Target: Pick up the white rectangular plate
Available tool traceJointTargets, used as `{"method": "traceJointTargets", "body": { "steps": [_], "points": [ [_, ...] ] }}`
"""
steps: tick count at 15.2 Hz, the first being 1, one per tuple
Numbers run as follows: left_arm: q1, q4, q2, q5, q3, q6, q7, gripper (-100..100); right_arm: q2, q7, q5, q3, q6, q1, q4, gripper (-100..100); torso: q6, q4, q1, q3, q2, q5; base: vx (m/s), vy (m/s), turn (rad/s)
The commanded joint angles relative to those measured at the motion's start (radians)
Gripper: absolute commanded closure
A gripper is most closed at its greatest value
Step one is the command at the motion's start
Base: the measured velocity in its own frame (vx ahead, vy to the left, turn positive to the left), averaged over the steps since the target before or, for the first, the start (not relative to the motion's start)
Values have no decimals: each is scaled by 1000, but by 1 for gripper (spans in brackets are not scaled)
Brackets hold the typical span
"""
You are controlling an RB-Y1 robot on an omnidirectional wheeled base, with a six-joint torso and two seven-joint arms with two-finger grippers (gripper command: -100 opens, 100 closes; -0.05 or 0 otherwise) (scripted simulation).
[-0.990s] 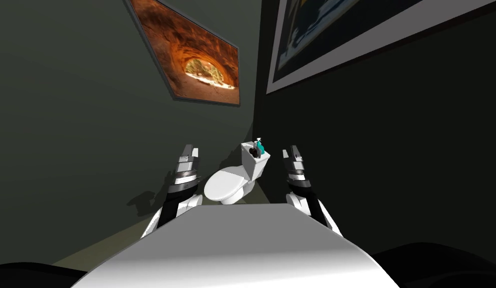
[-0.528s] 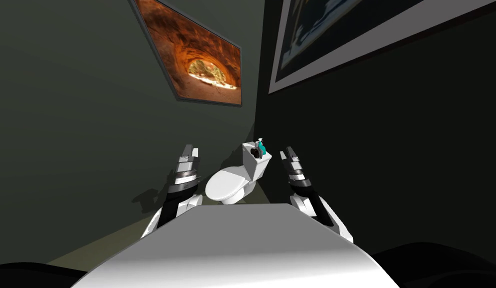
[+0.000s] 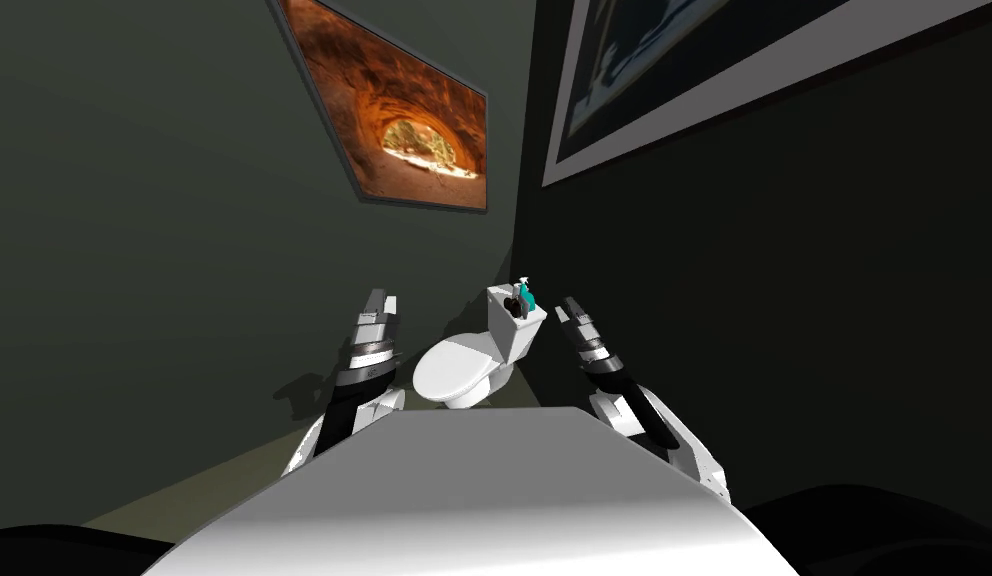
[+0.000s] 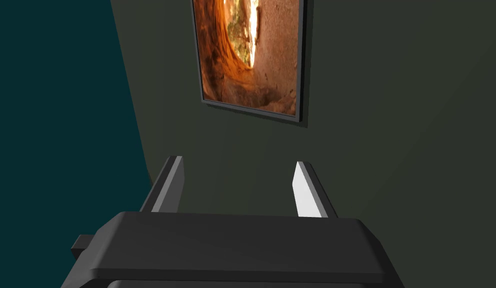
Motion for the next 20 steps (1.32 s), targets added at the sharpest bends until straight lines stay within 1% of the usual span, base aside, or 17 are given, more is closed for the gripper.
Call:
{"method": "traceJointTargets", "body": {
  "steps": [1, 2, 3, 5, 6, 8, 9, 10, 12, 13, 15, 16, 17, 19, 20],
  "points": [
    [0, 0, 0, 0, 0, 0, 0, 0, -50, -11, -6, 2, 14, 4, 3, -100, 0, 0, 0, 0, 0, 0, 20, 7, 64],
    [0, 0, 0, 0, 0, 0, 0, 0, -67, -11, -6, 2, 14, 4, 3, -100, 0, 0, 0, 0, 0, 0, 15, 3, 16],
    [0, 0, 0, 0, 0, 0, 0, 0, -94, -26, -16, 2, 32, 8, 11, -100, 0, 0, 0, 0, 0, 0, 17, 9, 63],
    [0, 0, 0, 0, 0, 0, 0, 0, -137, -26, -16, 2, 32, 8, 11, -100, 0, 0, 0, 0, 0, 0, 17, 7, 49],
    [0, 0, 0, 0, 0, 0, 0, 0, -160, -42, -27, 3, 51, 12, 18, -100, 0, 0, 0, 0, 0, 0, 17, 9, 74],
    [0, 0, 0, 0, 0, 0, 0, 0, -206, -42, -27, 3, 51, 12, 18, -100, 0, 0, 0, 0, 0, 0, 17, 7, 50],
    [0, 0, 0, 0, 0, 0, 0, 0, -210, -42, -27, 3, 51, 12, 18, -100, 0, 0, 0, 0, 0, 0, 9, 1, -6],
    [0, 0, 0, 0, 0, 0, 0, 0, -245, -58, -38, 4, 70, 16, 26, -100, 0, 0, 0, 0, 0, 0, 14, 7, 71],
    [0, 0, 0, 0, 0, 0, 0, 0, -285, -58, -38, 4, 70, 16, 26, -100, 0, 0, 0, 0, 0, 0, 18, 6, 54],
    [0, 0, 0, 0, 0, 0, 0, 0, -310, -75, -49, 5, 90, 20, 35, -100, 0, 0, 0, 0, 0, 0, 20, 8, 74],
    [0, 0, 0, 0, 0, 0, 0, 0, -355, -75, -49, 5, 90, 20, 35, -100, 0, 0, 0, 0, 0, 0, 19, 7, 54],
    [0, 0, 0, 0, 0, 0, 0, 0, -361, -75, -49, 5, 90, 20, 35, -100, 0, 0, 0, 0, 0, 0, 11, 3, -5],
    [0, 0, 0, 0, 0, 0, 0, 0, -394, -92, -61, 5, 111, 24, 43, -100, 0, 0, 0, 0, 0, 0, 15, 9, 79],
    [0, 0, 0, 0, 0, 0, 0, 0, -435, -92, -61, 5, 111, 24, 43, -100, 0, 0, 0, 0, 0, 0, 19, 6, 56],
    [0, 0, 0, 0, 0, 0, 0, 0, -439, -92, -61, 5, 111, 24, 43, -100, 0, 0, 0, 0, 0, 0, 10, 2, -5]
  ]
}}
